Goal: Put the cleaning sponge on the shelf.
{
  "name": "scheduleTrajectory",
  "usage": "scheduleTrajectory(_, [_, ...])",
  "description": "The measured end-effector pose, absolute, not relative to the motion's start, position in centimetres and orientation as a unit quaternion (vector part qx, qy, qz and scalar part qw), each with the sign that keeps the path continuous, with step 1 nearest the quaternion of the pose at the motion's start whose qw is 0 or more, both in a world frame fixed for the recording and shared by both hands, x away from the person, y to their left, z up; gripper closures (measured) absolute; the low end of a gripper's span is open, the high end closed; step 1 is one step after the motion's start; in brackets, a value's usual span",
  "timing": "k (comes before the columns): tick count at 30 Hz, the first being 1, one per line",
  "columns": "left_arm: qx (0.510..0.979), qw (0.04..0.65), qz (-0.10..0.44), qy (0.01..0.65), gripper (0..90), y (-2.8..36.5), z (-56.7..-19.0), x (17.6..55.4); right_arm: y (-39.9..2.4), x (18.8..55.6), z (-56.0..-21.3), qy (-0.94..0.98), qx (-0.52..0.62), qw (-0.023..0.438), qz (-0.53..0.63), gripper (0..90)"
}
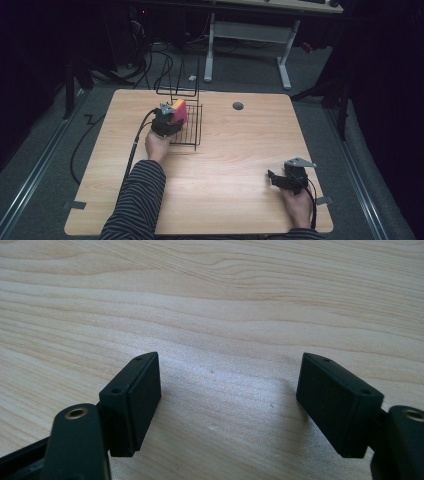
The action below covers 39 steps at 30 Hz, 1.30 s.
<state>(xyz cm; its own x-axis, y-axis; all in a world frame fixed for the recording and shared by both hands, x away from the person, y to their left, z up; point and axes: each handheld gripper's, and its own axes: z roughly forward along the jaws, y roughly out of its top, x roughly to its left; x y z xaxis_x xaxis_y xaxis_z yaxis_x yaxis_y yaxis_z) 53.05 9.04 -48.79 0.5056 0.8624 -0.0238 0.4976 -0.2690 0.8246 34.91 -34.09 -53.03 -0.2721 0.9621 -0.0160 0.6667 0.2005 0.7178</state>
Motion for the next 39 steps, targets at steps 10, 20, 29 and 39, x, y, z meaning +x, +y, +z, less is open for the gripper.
scheduleTrajectory(10, [0.767, 0.406, 0.216, 0.447, 50.1, 9.0, -49.0, 53.1, -34.1, 34.9, -53.0, 0.737, 0.553, 0.241, 0.306, 26.1])
scheduleTrajectory(20, [0.762, 0.413, 0.2, 0.457, 30.6, 9.3, -48.3, 52.8, -34.1, 34.9, -53.0, 0.737, 0.553, 0.24, 0.306, 26.1])
scheduleTrajectory(29, [0.763, 0.418, 0.191, 0.455, 19.3, 9.8, -47.6, 51.9, -34.1, 34.9, -53.0, 0.737, 0.553, 0.241, 0.306, 26.1])
scheduleTrajectory(39, [0.765, 0.419, 0.188, 0.452, 14.2, 10.6, -47.2, 50.9, -34.1, 34.9, -53.0, 0.737, 0.553, 0.241, 0.306, 26.1])
